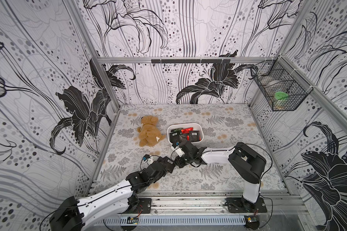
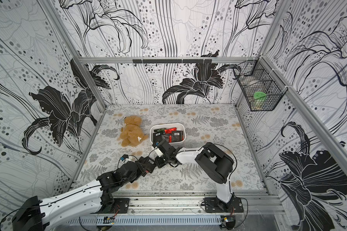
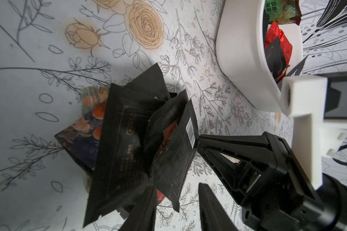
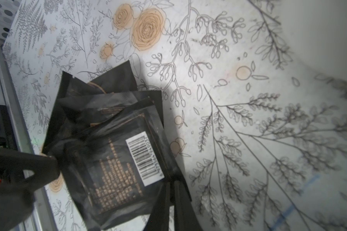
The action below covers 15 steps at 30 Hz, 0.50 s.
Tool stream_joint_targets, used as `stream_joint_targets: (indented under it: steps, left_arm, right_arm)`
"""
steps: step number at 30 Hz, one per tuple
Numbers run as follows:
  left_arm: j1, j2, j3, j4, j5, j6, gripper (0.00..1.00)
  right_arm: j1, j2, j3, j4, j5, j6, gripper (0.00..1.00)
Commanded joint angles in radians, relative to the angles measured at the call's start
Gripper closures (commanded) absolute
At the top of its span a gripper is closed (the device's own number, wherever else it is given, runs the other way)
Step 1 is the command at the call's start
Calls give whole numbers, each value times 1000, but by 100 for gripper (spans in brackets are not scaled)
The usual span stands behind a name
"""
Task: Put the tea bags into the storage box
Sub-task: Pick up the tea bag from the center of the board.
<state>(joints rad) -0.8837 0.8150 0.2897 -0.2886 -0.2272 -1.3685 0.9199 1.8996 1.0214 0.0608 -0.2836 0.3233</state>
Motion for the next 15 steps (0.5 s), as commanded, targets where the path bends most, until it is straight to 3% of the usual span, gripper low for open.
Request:
stream_joint_targets:
  steps: [1, 15]
  left_arm:
    - [-3, -10, 6, -27, -46, -12, 61]
    - [-2, -4, 49, -20, -81, 5, 62]
  right_arm:
    - [4, 28, 17, -52, 24, -12, 89]
    - [3, 27, 20, -57, 28, -15, 91]
